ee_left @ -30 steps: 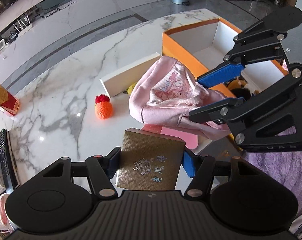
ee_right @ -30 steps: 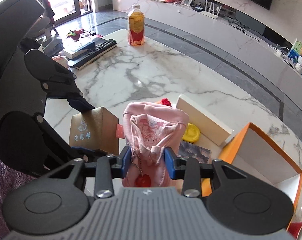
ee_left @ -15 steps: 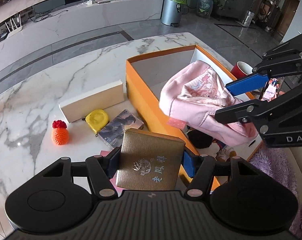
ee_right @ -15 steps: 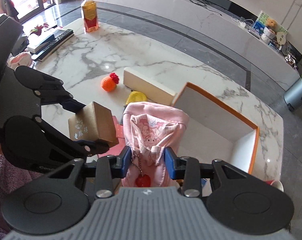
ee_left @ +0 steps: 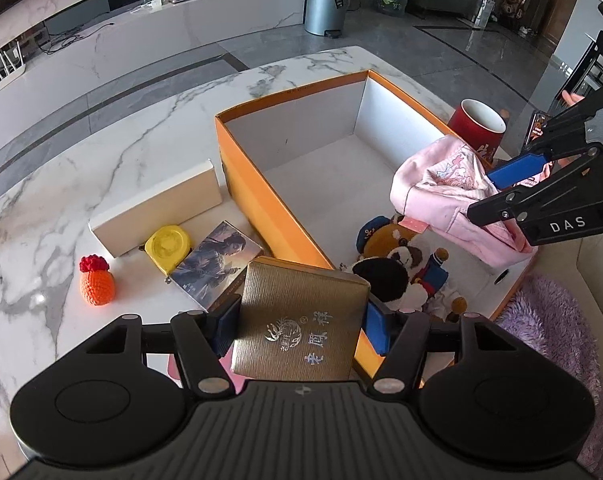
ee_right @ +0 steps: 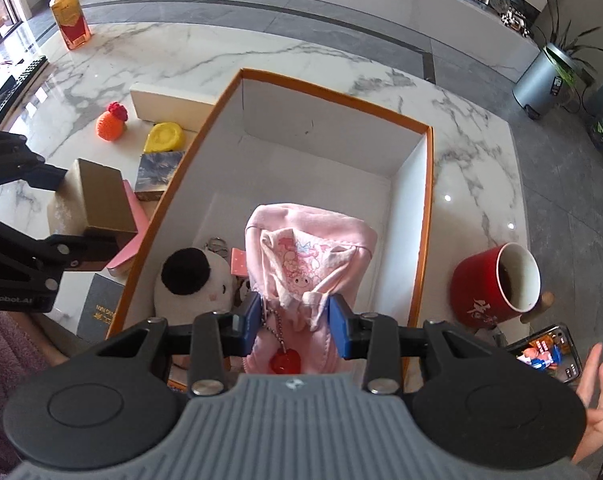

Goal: Organize objects
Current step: 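Carry the gift box and pink bag over the orange box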

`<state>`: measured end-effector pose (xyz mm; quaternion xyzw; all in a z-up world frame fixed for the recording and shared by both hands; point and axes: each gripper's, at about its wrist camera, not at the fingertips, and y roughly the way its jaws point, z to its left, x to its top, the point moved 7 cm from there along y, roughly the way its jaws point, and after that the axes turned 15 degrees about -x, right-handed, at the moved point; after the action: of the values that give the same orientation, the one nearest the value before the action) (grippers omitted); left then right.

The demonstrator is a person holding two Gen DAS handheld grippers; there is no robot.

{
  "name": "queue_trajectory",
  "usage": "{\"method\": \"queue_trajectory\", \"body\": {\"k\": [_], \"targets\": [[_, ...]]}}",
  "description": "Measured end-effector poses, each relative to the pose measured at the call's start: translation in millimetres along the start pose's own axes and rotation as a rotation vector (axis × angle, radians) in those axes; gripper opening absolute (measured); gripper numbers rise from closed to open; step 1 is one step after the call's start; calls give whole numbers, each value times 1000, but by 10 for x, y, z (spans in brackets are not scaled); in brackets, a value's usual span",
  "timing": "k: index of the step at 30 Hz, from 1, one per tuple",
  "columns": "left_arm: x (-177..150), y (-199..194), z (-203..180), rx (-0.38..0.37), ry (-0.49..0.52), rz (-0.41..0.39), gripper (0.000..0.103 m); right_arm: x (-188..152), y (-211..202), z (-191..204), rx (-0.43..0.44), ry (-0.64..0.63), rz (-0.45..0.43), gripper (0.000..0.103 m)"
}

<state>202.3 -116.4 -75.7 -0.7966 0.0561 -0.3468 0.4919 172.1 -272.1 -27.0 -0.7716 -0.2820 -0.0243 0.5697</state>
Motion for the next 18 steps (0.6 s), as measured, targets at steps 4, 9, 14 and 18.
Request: {"method": "queue_trajectory", "body": {"k": [4, 9, 14, 18], "targets": [[-24, 19, 14, 3, -1, 11, 73, -48, 231, -20, -16, 8, 49, 40], [-53, 73, 19, 0, -1, 29, 73, -159, 450, -32, -25, 10, 113, 42], [-53, 88, 18, 12, 4, 33, 73, -308, 610, -26, -17, 13, 181, 48], [-63, 97, 27, 16, 1, 38, 73, -370, 679, 8, -10, 2, 200, 55]]}}
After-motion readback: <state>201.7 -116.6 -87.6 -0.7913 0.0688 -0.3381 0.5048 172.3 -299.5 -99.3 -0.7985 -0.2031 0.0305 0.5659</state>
